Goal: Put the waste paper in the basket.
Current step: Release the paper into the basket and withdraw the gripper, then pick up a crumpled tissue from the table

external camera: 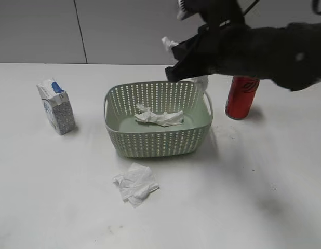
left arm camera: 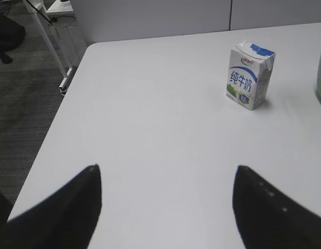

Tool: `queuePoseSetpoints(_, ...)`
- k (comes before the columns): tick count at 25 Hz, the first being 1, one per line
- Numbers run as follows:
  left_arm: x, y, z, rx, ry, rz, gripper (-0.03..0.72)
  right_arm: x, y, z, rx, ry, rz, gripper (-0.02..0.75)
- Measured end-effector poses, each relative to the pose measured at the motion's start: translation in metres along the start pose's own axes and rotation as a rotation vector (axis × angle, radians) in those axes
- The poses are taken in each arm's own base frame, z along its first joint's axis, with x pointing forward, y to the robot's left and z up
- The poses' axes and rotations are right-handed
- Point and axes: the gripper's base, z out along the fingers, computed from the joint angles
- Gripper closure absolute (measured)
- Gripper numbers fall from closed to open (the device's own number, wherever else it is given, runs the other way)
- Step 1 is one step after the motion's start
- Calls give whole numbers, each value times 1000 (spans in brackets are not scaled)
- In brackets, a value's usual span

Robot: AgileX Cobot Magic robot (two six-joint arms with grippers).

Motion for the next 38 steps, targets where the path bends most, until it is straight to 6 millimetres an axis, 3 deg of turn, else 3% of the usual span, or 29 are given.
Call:
queuePoseSetpoints(5,0,0,0,1,0,0,110,27,22,39,-45,59,-45,727)
queuePoseSetpoints(7,0,0,0,1,0,0,110,37,29,52,-69,116,-54,691)
queuePoseSetpoints(10,0,0,0,1,0,0,110,51,33,67,-86,211,-25,525)
queuePoseSetpoints(13,0,0,0,1,0,0,110,56,34,73,-92,254,1,263)
queuePoseSetpoints(16,0,0,0,1,0,0,110,48,34,75,-93,239,9,110)
queuePoseSetpoints(19,0,0,0,1,0,0,110,29,34,73,-113,252,27,92)
queuePoseSetpoints(23,0,0,0,0,0,0,110,-13,27,66,-158,327,116,92)
queuePoseSetpoints(28,0,0,0,0,0,0,110,-55,0,53,-148,472,105,93)
queuePoseSetpoints(31,0,0,0,0,0,0,110,-67,-29,41,-84,578,94,99)
queuePoseSetpoints(38,0,0,0,0,0,0,110,-43,-120,12,85,814,221,121)
